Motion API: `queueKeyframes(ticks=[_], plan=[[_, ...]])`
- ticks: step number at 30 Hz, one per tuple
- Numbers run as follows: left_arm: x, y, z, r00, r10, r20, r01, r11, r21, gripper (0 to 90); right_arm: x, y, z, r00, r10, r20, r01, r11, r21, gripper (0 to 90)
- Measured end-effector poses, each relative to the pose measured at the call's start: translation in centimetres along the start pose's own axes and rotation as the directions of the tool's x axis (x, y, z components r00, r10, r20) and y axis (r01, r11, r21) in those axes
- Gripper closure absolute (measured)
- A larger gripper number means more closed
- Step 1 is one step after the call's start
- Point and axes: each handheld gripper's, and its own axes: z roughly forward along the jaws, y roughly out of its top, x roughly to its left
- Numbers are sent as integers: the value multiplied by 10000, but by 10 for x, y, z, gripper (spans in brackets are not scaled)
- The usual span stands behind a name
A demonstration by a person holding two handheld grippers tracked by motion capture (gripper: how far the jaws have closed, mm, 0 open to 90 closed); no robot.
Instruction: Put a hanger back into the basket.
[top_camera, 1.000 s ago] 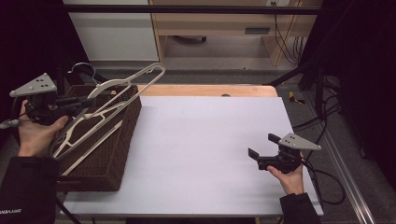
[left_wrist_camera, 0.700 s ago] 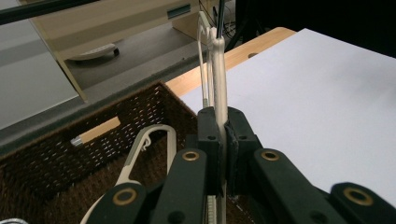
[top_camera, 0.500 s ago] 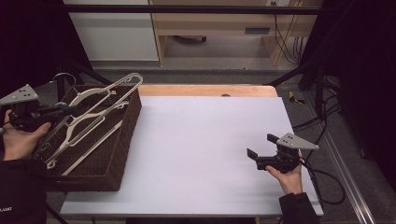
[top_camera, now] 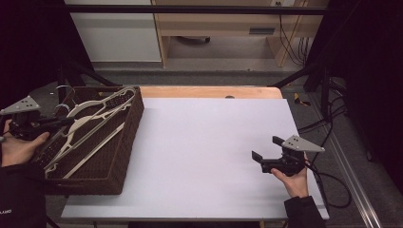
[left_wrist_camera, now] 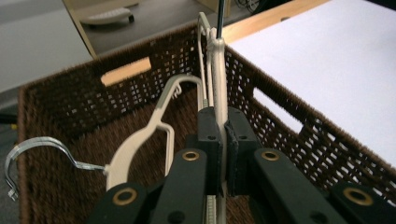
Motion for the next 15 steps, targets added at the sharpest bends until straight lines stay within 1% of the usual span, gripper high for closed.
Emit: queueKeyframes(ticks=[2,7,9,12,13,14,15], plan=[[-2,-6,4,10000,-44,51,44,10000,44,863,0,0,0,10000,10,4,-10,10000,-10,29],[-7,-19,16,9987,-513,2,513,9987,28,861,0,0,0,10000,27,-24,-27,10000,-14,28],[-8,-23,23,9977,-671,-25,672,9973,285,861,0,0,0,10000,15,-8,-15,10000,-6,29],[-8,-31,33,9948,-1013,-94,1016,9936,491,861,0,0,-1,10000,11,-3,-11,10000,-18,29],[-8,-33,36,9929,-1188,-85,1191,9911,589,860,0,0,-2,10000,-11,-24,11,10000,-2,28],[-7,-35,38,9928,-1185,-192,1196,9901,737,859,0,1,-2,10000,-13,-19,13,10000,-29,28],[-7,-36,40,9908,-1334,-213,1348,9870,872,858,-1,1,-2,10000,5,-14,-5,10000,-38,29]])
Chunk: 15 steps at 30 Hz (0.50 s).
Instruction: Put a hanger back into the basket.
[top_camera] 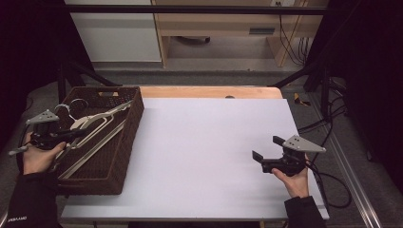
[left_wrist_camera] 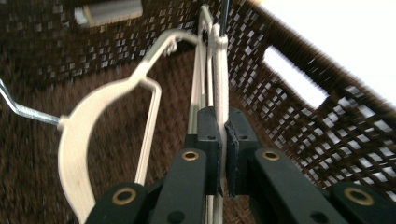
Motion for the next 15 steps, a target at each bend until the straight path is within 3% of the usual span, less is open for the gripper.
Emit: queueKeyframes(ticks=[4,8,12,15], plan=[[1,-3,0,9980,-252,-575,272,9991,331,840,0,0,1,10000,-2,9,2,10000,23,29],[-1,-3,-4,9909,-495,-1250,541,9980,334,813,1,-1,2,10000,1,-19,-1,10000,56,29],[-1,-5,-18,9813,-895,-1701,893,9960,-89,734,1,-1,2,10000,22,-16,-22,10000,47,29],[0,-8,-30,9789,-952,-1811,877,9950,-488,715,1,-1,2,10000,14,-15,-14,10000,45,29]])
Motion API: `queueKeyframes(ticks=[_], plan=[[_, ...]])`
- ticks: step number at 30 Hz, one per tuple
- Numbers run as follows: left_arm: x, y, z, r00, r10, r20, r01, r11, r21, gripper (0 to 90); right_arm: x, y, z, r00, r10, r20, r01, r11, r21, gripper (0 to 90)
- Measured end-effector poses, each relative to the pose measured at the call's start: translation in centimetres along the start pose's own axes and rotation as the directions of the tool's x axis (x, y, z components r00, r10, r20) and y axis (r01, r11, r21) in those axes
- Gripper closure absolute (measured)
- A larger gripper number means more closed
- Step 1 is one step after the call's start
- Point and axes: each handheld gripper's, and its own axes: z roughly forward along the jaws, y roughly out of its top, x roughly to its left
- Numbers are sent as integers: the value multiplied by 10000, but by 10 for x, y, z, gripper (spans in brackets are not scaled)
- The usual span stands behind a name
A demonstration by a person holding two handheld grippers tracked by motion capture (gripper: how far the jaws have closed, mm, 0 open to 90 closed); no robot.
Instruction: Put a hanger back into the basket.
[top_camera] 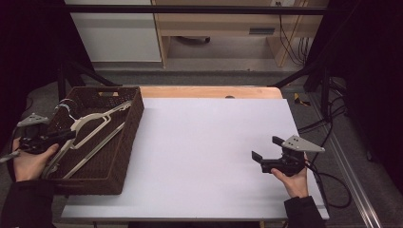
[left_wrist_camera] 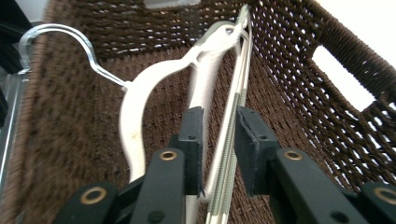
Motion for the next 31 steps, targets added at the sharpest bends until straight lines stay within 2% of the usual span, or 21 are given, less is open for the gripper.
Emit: queueKeyframes(ticks=[2,4,6,11,14,16,18,21,23,26,28,31], plan=[[0,-1,-8,9999,39,147,-35,9997,-242,677,0,0,0,10000,-5,4,5,10000,23,29],[-2,-3,-15,10000,53,64,-50,9987,-513,647,0,0,0,10000,10,-4,-10,10000,33,29],[-8,-5,-22,9995,14,309,19,9944,-1058,623,1,0,1,10000,-9,4,9,10000,58,29],[-34,-6,-38,9962,234,835,-28,9713,-2379,469,0,-1,0,9999,-103,-17,103,9999,63,29],[-54,-6,-43,9931,451,1087,-99,9523,-3050,364,0,-1,0,10000,-69,-41,69,10000,38,28],[-66,-8,-44,9873,588,1479,-49,9400,-3412,304,0,-1,0,10000,-89,-19,89,10000,39,27],[-79,-10,-41,9820,706,1752,-30,9333,-3592,228,1,0,0,10000,-14,2,14,10000,-14,27],[-99,-13,-35,9834,833,1613,-199,9327,-3601,126,1,0,-2,10000,-46,11,46,10000,-74,26],[-108,-15,-31,9810,807,1766,-118,9326,-3608,94,1,0,-3,10000,-41,-2,41,9999,-95,25],[-119,-18,-26,9779,763,1946,0,9312,-3646,87,0,0,-4,10000,-34,-25,33,9999,-134,25],[-126,-21,-21,9757,773,2050,16,9331,-3597,85,0,-1,-4,10000,-42,-37,41,9999,-152,25],[-134,-25,-13,9745,915,2050,-166,9400,-3408,82,0,-2,-4,10000,-8,-39,8,9999,-145,25]])
